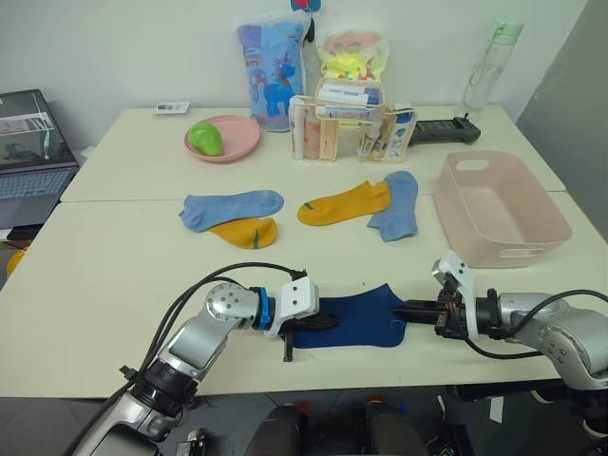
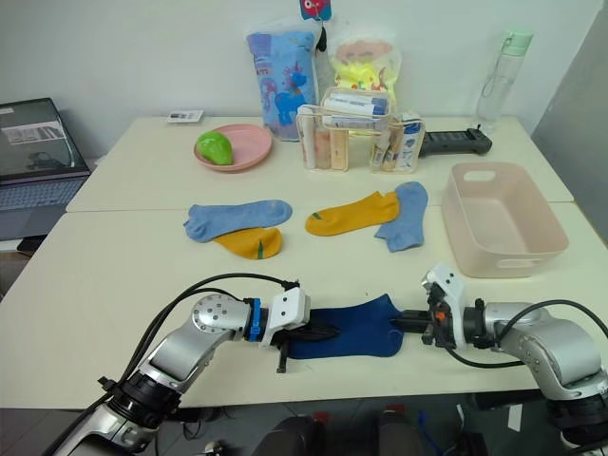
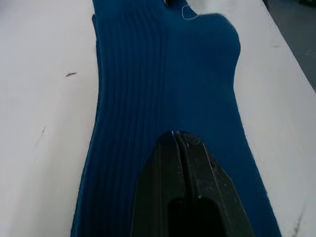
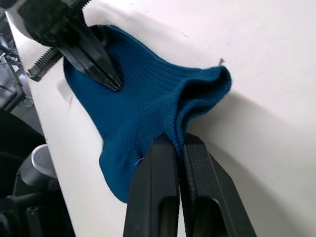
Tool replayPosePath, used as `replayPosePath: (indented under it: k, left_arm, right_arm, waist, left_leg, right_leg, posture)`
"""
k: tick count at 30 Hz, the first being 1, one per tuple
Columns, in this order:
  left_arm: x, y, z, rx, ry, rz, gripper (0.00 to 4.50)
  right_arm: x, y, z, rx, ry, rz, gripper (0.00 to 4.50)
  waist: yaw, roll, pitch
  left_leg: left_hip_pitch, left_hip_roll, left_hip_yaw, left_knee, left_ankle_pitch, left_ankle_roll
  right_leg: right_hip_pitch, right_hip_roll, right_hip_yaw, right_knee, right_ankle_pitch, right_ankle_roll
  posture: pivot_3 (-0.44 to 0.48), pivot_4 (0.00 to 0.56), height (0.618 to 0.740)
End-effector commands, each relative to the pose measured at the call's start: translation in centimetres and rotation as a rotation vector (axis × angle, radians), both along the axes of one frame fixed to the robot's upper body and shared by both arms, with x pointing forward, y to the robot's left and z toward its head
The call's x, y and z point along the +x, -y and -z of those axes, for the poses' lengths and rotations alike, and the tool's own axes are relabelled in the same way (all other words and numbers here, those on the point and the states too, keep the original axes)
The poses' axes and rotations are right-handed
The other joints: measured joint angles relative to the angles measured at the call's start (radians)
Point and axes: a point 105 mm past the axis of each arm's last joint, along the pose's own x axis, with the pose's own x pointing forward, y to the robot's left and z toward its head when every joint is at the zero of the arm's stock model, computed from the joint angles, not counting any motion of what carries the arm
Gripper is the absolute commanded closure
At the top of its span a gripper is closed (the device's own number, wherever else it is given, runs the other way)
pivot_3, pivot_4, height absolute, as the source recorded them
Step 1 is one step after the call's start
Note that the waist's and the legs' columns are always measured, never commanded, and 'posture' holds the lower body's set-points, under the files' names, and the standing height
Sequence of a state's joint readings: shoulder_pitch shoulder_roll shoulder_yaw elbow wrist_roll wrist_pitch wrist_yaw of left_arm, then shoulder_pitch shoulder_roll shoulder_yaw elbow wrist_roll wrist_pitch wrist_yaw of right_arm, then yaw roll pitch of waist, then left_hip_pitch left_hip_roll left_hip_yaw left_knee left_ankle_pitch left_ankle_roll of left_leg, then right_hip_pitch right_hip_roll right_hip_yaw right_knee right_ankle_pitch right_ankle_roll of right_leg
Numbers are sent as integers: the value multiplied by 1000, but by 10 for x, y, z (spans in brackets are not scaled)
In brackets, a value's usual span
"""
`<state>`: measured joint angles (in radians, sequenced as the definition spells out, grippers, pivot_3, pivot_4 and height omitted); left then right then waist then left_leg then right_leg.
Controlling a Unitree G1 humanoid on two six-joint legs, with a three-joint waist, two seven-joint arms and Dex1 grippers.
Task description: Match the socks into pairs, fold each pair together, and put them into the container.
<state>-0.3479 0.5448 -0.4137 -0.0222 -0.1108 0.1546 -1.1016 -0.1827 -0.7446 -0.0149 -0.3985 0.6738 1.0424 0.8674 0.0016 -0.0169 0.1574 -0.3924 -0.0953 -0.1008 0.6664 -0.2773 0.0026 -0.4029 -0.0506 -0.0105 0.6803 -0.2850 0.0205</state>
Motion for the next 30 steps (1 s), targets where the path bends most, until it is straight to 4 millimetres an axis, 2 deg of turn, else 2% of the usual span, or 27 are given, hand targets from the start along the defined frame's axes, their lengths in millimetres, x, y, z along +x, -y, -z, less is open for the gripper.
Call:
replayPosePath:
  k: [1, 6, 9, 11, 14, 19, 21, 25, 30]
  left_arm:
    - [0, -9, 22, 90, -28, -17, 4462]
    - [2, -5, 17, 37, -25, -32, 4462]
    - [2, -5, 14, 20, -19, -31, 4462]
    - [3, -4, 11, 6, -11, -43, 4462]
    - [7, -12, -9, -74, -5, -116, 4462]
    - [-4, -47, -48, -112, -47, -203, 4462]
    - [-4, -60, -62, -121, -13, -249, 4462]
    - [-11, -75, -72, -93, 9, -265, 4462]
    - [-4, -76, -87, -109, 53, -278, 4462]
  right_arm:
    - [-4, -12, -31, 156, -2, -40, 4500]
    - [-8, -40, -58, 345, -60, -145, 4500]
    - [-4, -56, -60, 378, -77, -167, 4500]
    - [-3, -63, -59, 378, -85, -177, 4500]
    - [-2, -75, -48, 350, -104, -221, 4500]
    - [4, -87, -29, 296, -102, -257, 4500]
    - [4, -94, -24, 283, -96, -289, 4500]
    - [6, -107, -15, 266, -90, -336, 4500]
    - [11, -119, -15, 276, -86, -369, 4500]
  waist:
    - [0, 0, 0]
    - [-1, 1, -1]
    - [-1, 1, -1]
    - [1, 1, -1]
    - [-3, 1, -1]
    - [-15, 1, -1]
    - [-19, 1, -1]
    - [-19, 1, -1]
    - [-15, 1, -1]
  left_leg:
    - [0, 0, 0, 0, 0, 0]
    - [2, 0, 0, 0, 0, 0]
    - [2, 0, -1, 0, 0, 0]
    - [2, 0, -1, 0, 0, 0]
    - [2, 0, 0, 0, 0, 0]
    - [1, 1, 0, -1, 0, 0]
    - [0, 1, -1, -1, 0, 0]
    - [0, 0, -1, -1, 0, 0]
    - [0, 0, -1, -1, 0, 0]
  right_leg:
    - [0, 0, 0, 0, 0, 0]
    - [2, 0, 0, 0, 0, 0]
    - [2, 0, 0, 0, 0, 0]
    - [2, 0, 0, 0, 0, 0]
    - [2, 0, 0, 0, 0, 0]
    - [-2, 1, 0, 2, 0, 0]
    - [-2, 1, 0, 1, 0, 0]
    - [-1, 1, 0, 0, 0, 0]
    - [-1, 0, 0, 0, 0, 0]
  posture:
    - [0, 150, 740]
    - [0, 150, 740]
    - [0, 150, 740]
    - [0, 150, 740]
    - [0, 150, 740]
    - [0, 150, 740]
    - [0, 150, 740]
    - [0, 150, 740]
    - [0, 150, 740]
